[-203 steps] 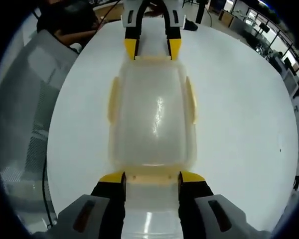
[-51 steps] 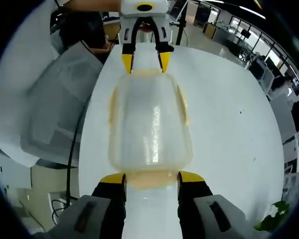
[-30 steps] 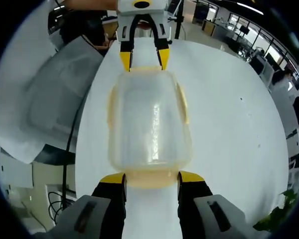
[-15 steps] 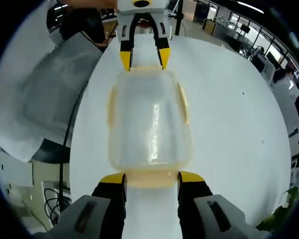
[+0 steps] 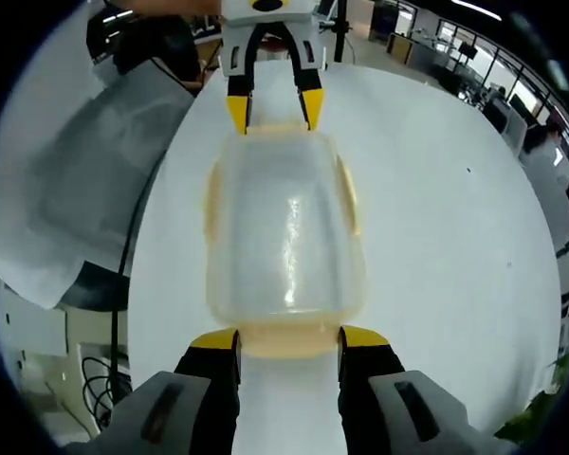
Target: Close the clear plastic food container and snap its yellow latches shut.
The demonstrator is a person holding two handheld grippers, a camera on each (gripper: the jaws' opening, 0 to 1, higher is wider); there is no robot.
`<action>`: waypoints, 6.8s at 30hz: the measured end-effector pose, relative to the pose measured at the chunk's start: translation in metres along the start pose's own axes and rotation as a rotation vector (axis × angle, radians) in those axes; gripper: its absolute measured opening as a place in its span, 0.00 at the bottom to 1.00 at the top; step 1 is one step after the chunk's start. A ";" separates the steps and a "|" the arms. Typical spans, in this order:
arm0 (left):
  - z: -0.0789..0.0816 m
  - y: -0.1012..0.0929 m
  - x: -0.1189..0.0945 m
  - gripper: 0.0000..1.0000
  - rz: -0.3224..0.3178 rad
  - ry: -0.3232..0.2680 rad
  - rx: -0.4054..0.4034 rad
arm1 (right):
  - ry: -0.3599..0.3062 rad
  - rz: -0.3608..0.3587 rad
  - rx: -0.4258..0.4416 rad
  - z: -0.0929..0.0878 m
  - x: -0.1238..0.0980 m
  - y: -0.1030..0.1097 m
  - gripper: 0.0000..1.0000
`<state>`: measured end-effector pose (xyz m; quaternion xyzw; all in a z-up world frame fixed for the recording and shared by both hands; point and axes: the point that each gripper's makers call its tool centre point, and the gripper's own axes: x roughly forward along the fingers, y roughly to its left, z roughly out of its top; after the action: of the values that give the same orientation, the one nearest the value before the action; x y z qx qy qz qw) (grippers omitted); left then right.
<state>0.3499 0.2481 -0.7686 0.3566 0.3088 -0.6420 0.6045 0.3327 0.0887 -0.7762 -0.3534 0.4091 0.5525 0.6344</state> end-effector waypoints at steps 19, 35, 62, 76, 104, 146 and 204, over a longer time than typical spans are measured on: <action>-0.002 -0.001 0.005 0.39 -0.019 -0.009 0.004 | -0.005 -0.008 0.023 -0.003 0.001 0.004 0.39; 0.000 0.001 0.003 0.50 -0.001 -0.045 -0.002 | -0.054 0.004 0.043 0.001 -0.001 0.012 0.55; 0.008 -0.010 -0.008 0.43 0.154 -0.071 -0.518 | -0.150 -0.187 0.601 0.020 -0.018 -0.001 0.48; 0.002 0.000 -0.006 0.43 0.248 -0.109 -0.858 | -0.142 -0.241 0.929 0.011 -0.014 -0.004 0.44; 0.010 0.000 0.011 0.33 0.186 -0.162 -1.063 | -0.184 -0.174 1.129 0.013 0.003 -0.005 0.37; 0.007 0.009 -0.008 0.35 0.187 -0.176 -0.897 | -0.138 -0.250 0.843 0.011 -0.014 -0.009 0.42; 0.049 0.008 0.008 0.33 0.061 -0.013 -0.105 | -0.049 -0.056 0.134 0.059 0.008 0.001 0.39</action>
<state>0.3534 0.2022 -0.7476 0.3292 0.3270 -0.6085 0.6438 0.3395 0.1456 -0.7587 -0.3078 0.4193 0.5144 0.6818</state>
